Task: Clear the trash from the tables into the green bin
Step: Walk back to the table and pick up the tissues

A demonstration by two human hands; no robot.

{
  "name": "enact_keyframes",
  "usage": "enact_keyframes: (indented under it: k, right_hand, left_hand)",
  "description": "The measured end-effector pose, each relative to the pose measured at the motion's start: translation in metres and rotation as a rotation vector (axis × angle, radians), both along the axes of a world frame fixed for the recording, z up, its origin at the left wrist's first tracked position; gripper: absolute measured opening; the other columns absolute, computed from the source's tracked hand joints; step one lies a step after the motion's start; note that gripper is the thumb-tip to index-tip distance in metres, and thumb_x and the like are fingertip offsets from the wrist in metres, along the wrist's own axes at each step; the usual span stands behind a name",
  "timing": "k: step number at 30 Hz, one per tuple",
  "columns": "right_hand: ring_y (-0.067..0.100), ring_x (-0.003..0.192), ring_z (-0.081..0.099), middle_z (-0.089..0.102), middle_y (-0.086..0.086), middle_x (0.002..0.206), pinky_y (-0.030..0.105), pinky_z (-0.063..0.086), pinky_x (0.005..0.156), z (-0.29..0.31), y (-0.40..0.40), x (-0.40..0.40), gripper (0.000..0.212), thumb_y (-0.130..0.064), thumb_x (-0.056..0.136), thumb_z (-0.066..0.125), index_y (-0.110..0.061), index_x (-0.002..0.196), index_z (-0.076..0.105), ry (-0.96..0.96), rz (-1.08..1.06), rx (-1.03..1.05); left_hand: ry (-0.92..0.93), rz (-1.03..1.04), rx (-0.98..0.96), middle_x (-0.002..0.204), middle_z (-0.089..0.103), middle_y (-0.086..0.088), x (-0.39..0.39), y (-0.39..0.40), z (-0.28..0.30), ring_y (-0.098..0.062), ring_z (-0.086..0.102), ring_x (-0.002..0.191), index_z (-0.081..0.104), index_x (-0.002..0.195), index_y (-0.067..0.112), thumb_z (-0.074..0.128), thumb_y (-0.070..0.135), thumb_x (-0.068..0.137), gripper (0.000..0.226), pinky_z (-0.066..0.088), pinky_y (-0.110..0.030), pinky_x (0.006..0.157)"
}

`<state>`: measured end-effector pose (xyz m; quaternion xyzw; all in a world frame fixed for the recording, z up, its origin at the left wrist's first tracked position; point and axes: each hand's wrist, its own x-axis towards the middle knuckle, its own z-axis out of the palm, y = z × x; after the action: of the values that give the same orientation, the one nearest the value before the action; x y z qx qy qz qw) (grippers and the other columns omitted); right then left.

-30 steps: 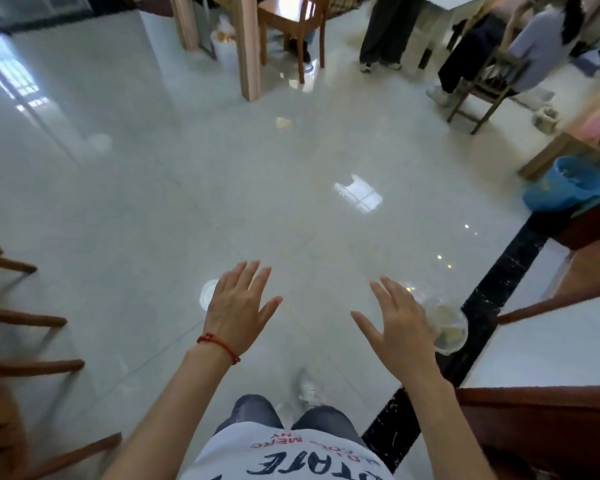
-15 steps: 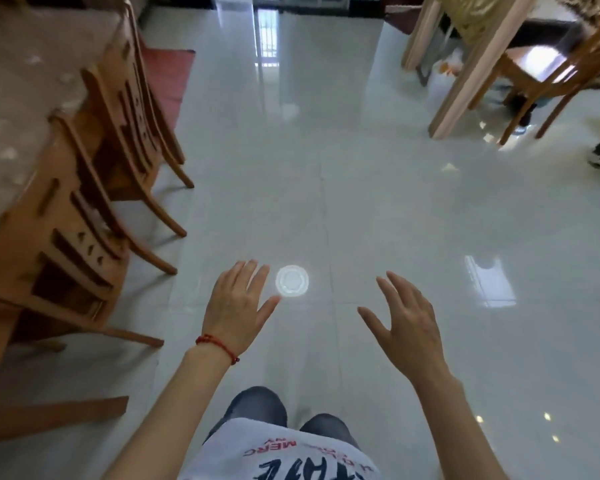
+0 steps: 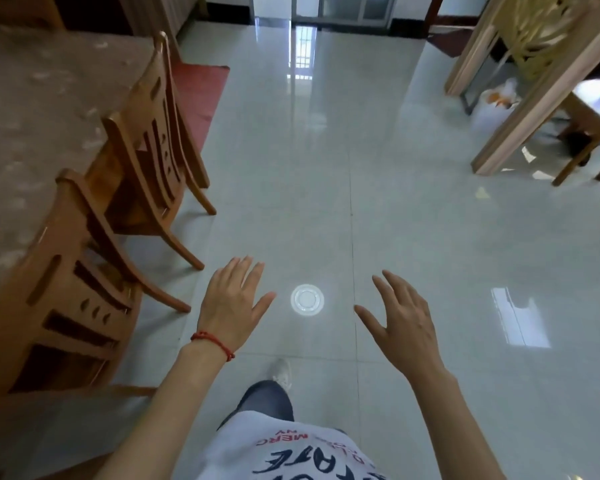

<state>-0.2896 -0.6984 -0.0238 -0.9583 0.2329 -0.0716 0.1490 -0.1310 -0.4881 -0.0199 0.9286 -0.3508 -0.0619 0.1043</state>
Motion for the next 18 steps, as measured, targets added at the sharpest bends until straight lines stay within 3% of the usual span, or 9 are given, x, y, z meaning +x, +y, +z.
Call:
enact_keyframes:
  k: [11, 18]
  right_hand:
    - [0.029, 0.125, 0.047, 0.051, 0.011, 0.135, 0.043, 0.038, 0.100, 0.008, -0.074, 0.173, 0.065, -0.058, 0.086, 0.033, -0.011, 0.129, 0.049, 0.026, -0.016, 0.035]
    - [0.030, 0.127, 0.045, 0.048, 0.011, 0.138, 0.044, 0.036, 0.102, -0.006, -0.160, 0.291, 0.067, -0.059, 0.085, 0.031, -0.012, 0.131, 0.047, 0.061, -0.007, 0.046]
  left_hand:
    - [-0.017, -0.015, 0.020, 0.114, 0.063, -0.022, 0.181, -0.077, 0.003, -0.039, 0.060, 0.107, 0.059, 0.115, 0.002, 0.014, 0.054, 0.093, 0.073, 0.049, -0.051, 0.087]
    - [-0.026, 0.010, 0.006, 0.116, 0.063, -0.023, 0.295, -0.160, -0.008, -0.041, 0.059, 0.108, 0.059, 0.116, 0.001, 0.035, 0.045, 0.084, 0.060, 0.048, -0.052, 0.088]
